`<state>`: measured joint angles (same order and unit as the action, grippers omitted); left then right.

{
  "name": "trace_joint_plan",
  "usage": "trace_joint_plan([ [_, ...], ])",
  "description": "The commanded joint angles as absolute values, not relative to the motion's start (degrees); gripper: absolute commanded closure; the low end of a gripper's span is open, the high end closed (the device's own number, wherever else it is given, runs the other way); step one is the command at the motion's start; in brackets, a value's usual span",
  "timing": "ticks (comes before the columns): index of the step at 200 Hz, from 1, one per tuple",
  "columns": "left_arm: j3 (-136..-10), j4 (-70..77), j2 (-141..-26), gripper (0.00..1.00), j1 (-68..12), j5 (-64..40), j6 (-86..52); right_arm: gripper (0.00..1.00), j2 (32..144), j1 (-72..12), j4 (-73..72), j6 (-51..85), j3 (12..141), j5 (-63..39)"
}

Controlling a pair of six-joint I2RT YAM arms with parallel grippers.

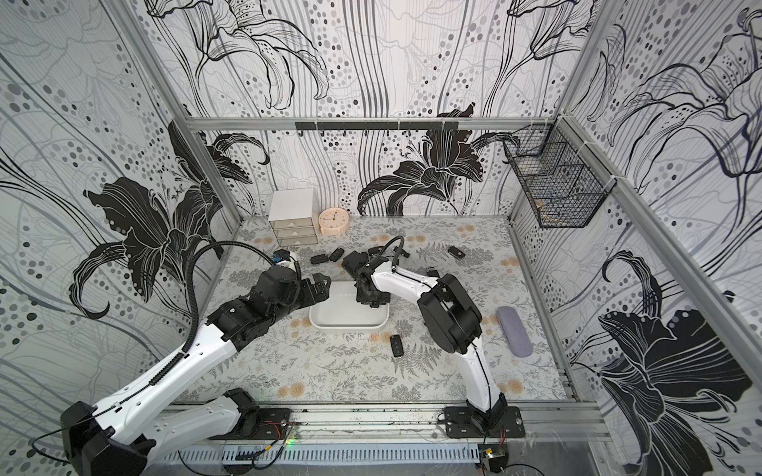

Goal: Place the car key into the storage box
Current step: Place the car key in the storage box.

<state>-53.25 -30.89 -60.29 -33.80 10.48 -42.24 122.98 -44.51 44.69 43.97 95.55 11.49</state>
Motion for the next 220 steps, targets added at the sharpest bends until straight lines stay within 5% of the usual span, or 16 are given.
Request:
trace_joint_plan([
  [1, -52.8, -30.9, -60.4, 0.01, -33.7, 11.4, -42.2, 0.66, 124.9, -44.8, 47.7, 44.9, 97.4, 13.2],
  [143, -54.4, -30.9, -63.1, 0.01, -33.4, 13.1, -40.2, 0.38, 116.3, -44.8, 44.7, 41.9, 95.0, 10.9],
  [220, -55.9, -25.2, -70.5, 0.01, -24.9, 10.0, -34.5, 0.09, 103.5, -44.8, 37.3, 39.2, 86.9, 8.9],
])
